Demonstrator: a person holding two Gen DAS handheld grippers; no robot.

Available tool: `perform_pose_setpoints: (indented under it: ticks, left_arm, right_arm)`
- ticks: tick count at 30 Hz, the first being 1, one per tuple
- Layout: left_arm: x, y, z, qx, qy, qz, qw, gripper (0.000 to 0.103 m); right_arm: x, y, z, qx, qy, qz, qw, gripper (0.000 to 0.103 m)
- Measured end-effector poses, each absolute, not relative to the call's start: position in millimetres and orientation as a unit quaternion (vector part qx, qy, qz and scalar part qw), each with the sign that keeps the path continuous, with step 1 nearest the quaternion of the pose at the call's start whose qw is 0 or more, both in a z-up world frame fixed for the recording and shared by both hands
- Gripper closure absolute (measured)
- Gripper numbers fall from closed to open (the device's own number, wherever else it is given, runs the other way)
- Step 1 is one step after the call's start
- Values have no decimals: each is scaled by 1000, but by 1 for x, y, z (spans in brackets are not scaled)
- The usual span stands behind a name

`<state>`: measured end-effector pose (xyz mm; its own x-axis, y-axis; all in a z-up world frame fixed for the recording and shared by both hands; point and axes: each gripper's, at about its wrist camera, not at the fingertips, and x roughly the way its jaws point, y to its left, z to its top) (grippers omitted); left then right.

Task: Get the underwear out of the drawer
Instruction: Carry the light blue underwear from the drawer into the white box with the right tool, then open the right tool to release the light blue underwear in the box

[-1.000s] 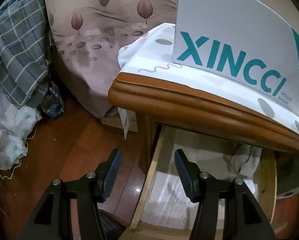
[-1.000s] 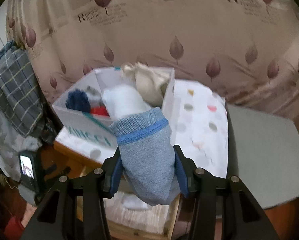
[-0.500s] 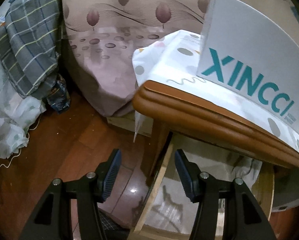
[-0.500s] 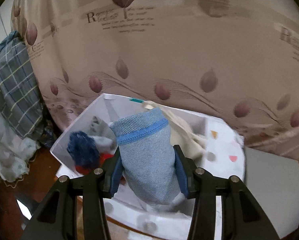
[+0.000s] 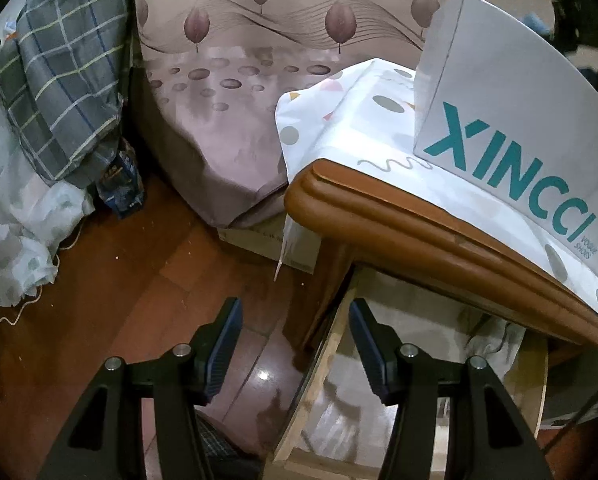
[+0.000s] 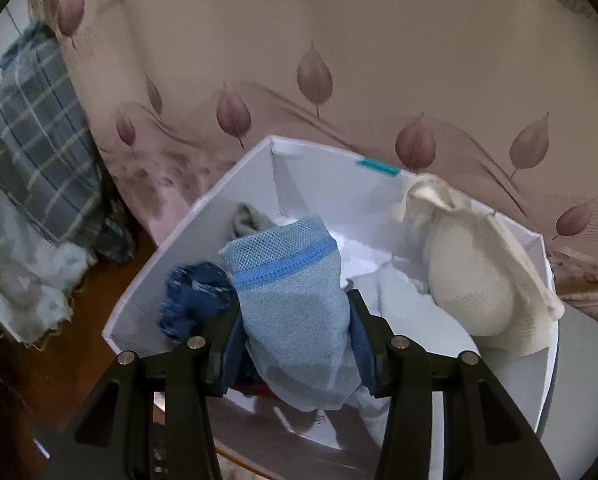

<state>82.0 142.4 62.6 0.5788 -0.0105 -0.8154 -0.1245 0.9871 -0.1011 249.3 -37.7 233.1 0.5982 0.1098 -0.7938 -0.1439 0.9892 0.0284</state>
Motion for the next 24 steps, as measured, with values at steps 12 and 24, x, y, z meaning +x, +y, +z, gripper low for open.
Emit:
perform_pose_setpoints:
  ticks: [12, 24]
  left_arm:
    - [83, 134, 58, -68, 466, 23, 882, 46]
    - [84, 127, 52, -61, 471, 9, 880, 46]
  right_arm:
    - [250, -40, 202, -39, 469, 55, 880, 50]
    - [210, -45, 228, -34, 416, 69, 906, 24]
